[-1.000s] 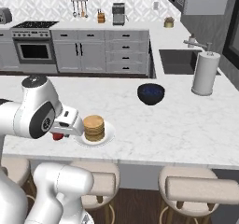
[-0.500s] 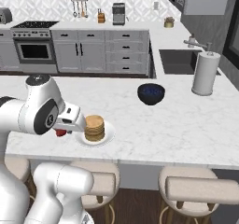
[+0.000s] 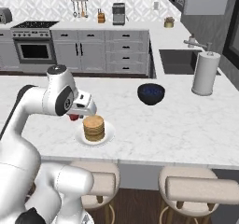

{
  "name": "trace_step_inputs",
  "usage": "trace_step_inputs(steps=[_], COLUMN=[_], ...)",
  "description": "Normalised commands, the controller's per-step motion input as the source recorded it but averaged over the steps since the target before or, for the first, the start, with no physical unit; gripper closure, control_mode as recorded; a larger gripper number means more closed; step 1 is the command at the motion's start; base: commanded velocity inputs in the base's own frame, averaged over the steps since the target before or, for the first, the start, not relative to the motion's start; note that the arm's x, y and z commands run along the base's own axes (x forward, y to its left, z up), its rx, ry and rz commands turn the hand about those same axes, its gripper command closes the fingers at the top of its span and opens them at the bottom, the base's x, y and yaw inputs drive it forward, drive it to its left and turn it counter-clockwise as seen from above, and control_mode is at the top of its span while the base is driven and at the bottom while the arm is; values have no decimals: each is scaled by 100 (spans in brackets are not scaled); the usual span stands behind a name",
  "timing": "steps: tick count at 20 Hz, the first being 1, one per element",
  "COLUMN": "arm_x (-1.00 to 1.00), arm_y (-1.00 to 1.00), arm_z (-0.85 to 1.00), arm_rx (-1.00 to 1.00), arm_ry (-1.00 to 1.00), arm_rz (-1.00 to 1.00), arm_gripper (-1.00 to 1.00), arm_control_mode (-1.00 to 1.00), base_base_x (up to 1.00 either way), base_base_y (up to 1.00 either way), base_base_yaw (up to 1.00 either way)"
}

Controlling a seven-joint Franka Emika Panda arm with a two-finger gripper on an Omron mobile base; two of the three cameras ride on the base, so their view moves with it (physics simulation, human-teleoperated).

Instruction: Take the strawberry from the fridge and place it on top of the pancake, located on the dining counter.

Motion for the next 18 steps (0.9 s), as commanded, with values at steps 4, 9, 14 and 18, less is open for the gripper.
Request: trace_step_inputs(steps=[4,9,14,18], arm_x=[100,100,75,12], arm_y=[-11,0,0,1], arm_z=[-61,-66,-25,-6], arm_rx=[5,0,0,0], arm_ry=[15,10,2,-1], arm_rz=[1,2,0,0], arm_gripper=[100,100,100,100], arm_control_mode=[-100,-100,-100,-100], base_base_x=[0,0,0,0], base_base_y=[0,0,0,0], base_base_yaw=[0,0,0,0])
